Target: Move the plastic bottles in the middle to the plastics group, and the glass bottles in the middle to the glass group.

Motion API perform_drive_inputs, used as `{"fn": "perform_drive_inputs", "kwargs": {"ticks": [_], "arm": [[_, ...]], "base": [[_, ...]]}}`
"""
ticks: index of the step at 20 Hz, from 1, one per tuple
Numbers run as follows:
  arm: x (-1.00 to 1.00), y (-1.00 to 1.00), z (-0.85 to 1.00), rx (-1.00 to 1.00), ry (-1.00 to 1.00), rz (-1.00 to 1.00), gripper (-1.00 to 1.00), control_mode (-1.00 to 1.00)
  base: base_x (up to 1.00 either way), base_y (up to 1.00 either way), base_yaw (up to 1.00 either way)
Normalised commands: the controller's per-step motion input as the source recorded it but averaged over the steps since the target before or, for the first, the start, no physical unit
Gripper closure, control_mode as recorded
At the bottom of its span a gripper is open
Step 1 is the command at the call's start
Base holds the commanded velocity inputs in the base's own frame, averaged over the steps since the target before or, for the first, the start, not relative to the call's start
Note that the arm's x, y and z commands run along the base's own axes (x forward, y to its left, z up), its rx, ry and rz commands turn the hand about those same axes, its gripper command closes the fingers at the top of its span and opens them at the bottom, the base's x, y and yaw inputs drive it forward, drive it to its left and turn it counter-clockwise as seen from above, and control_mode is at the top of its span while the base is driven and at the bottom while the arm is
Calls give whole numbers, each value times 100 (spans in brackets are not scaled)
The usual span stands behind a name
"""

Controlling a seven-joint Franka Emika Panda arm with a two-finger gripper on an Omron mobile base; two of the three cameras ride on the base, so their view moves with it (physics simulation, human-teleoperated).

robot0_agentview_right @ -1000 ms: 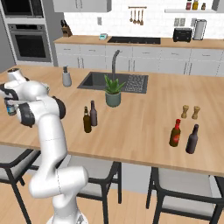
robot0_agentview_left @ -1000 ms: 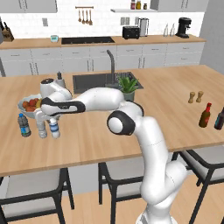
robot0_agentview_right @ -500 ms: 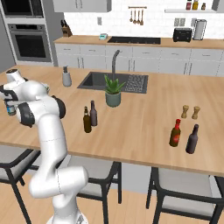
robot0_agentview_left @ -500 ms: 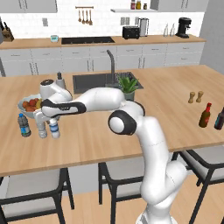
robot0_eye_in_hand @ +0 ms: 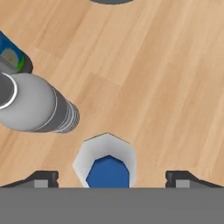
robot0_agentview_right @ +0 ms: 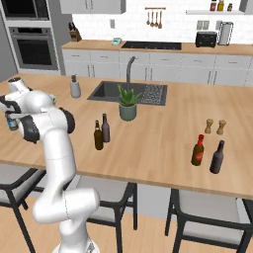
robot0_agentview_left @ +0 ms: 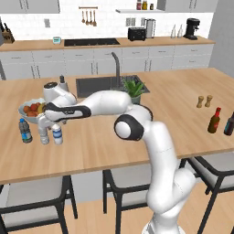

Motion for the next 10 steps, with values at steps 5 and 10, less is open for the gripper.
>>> {"fn": "perform_drive_inputs", "kwargs": {"ticks": [5,10], "arm": [[-18,-21,37,5,-10,0,-100,-100],[-59,-34,46,7,-20,0,-100,-100]], "base": [[0,0,0],[0,0,0]]}}
